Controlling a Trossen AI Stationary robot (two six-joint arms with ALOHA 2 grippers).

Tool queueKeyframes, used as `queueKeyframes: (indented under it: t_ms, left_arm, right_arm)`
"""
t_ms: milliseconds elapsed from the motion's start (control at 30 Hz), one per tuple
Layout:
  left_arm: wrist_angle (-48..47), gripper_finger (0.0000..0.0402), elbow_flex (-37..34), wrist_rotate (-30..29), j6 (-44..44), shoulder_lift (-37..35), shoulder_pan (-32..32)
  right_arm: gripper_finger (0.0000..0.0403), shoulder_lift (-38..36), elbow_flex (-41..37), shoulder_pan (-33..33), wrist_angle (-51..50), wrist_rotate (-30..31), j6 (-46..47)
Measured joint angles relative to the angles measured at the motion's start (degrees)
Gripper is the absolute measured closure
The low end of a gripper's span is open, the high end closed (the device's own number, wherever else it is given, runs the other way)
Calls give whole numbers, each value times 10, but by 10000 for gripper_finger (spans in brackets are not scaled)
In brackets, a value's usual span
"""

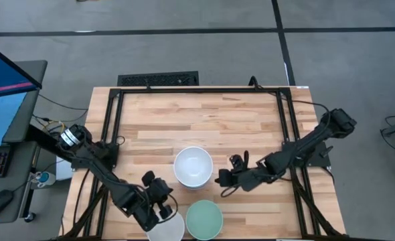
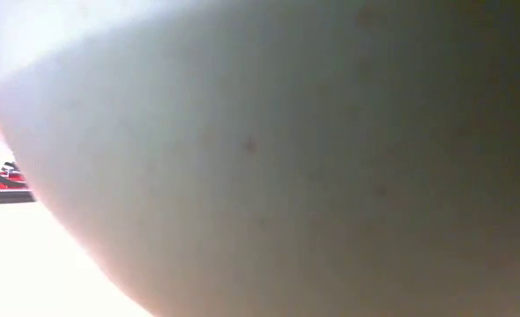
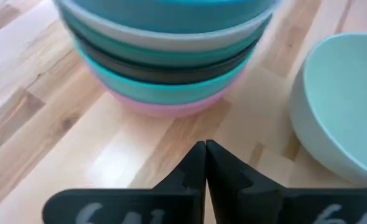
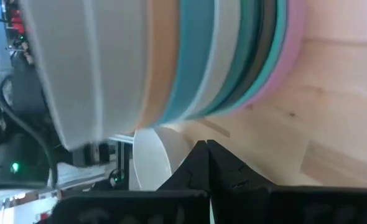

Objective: Nest bowls inside each other
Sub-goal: Move the stacked bowls to the center of the table

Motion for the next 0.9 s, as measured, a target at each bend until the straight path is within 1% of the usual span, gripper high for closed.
queueKeyframes:
  t_ms: [133,300,433,700,900]
  left_arm:
    - [-10,400,-13,-36,-67,0,-4]
    - [-16,400,-27,-69,-131,0,-4]
    - [-18,400,-27,-93,-136,0,-4]
    - [-27,400,-27,-88,-138,0,-2]
    - [-33,400,-27,-84,-146,0,-4]
  right_arm:
    - [390,22,1,19,29,6,19]
    - [390,56,1,29,33,15,62]
    - [390,86,0,28,66,8,72]
    - [390,144,0,17,160,0,72]
    - [390,160,1,8,171,2,71]
